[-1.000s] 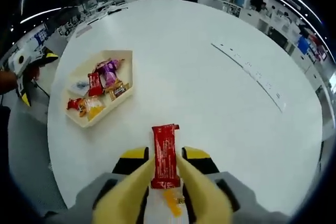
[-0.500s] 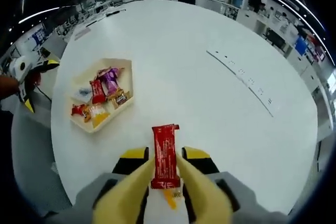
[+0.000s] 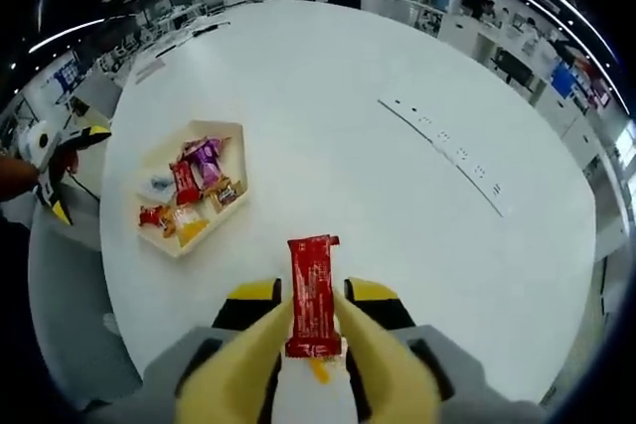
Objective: Place the target food into the container with the food tongs after gripping and lifting it, then release it inside without dropping or visibly crushing the food.
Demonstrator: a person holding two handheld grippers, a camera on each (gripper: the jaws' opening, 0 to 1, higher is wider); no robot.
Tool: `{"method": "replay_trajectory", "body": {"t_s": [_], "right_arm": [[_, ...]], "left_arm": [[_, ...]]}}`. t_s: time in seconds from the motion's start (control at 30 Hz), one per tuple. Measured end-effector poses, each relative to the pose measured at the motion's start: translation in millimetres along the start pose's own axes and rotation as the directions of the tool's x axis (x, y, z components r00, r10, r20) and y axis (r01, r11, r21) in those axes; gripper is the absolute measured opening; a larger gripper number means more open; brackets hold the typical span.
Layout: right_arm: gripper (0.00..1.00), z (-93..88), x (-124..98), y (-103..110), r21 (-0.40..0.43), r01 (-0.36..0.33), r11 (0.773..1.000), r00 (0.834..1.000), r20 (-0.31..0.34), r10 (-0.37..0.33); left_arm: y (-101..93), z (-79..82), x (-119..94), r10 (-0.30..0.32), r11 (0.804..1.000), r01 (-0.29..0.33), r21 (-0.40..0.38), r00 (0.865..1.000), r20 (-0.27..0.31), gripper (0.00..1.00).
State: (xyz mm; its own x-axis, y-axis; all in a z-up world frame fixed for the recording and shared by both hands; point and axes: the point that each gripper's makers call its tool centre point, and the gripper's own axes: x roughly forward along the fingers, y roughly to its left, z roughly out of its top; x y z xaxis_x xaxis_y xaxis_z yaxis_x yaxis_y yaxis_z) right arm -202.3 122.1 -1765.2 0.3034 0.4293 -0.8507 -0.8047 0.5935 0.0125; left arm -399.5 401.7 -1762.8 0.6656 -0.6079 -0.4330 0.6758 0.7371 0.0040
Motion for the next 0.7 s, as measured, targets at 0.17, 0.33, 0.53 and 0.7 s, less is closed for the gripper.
{"method": "replay_trajectory", "body": {"t_s": [0.17, 0.33, 0.53, 0.7], "right_arm": [[0.24, 4.6, -4.9, 1.0, -0.002, 0.011, 1.000, 1.000, 0.008, -0.011], [0.24, 7.1, -7.0, 5.6, 0.006, 0.011, 1.000, 1.000, 0.008, -0.011], [0.23, 12.9, -12.3, 5.5, 0.016, 0.027, 1.000, 1.000, 0.011, -0.027], [0.24, 23.5, -14.8, 10.5, 0.019, 0.034, 0.999, 0.999, 0.025, -0.034]], "left_arm": [[0.2, 0.1, 0.1, 0.001, 1.000, -0.001, 0.005, 1.000, 0.000, 0.99], [-0.1, 0.0, 0.1, 0.002, 1.000, -0.002, 0.013, 1.000, -0.003, 0.99], [3.1, 4.1, -2.5, 0.014, 1.000, -0.015, 0.004, 1.000, 0.019, 0.99], [0.4, 5.1, -1.7, 0.003, 1.000, -0.004, 0.014, 1.000, 0.025, 0.99]]}}
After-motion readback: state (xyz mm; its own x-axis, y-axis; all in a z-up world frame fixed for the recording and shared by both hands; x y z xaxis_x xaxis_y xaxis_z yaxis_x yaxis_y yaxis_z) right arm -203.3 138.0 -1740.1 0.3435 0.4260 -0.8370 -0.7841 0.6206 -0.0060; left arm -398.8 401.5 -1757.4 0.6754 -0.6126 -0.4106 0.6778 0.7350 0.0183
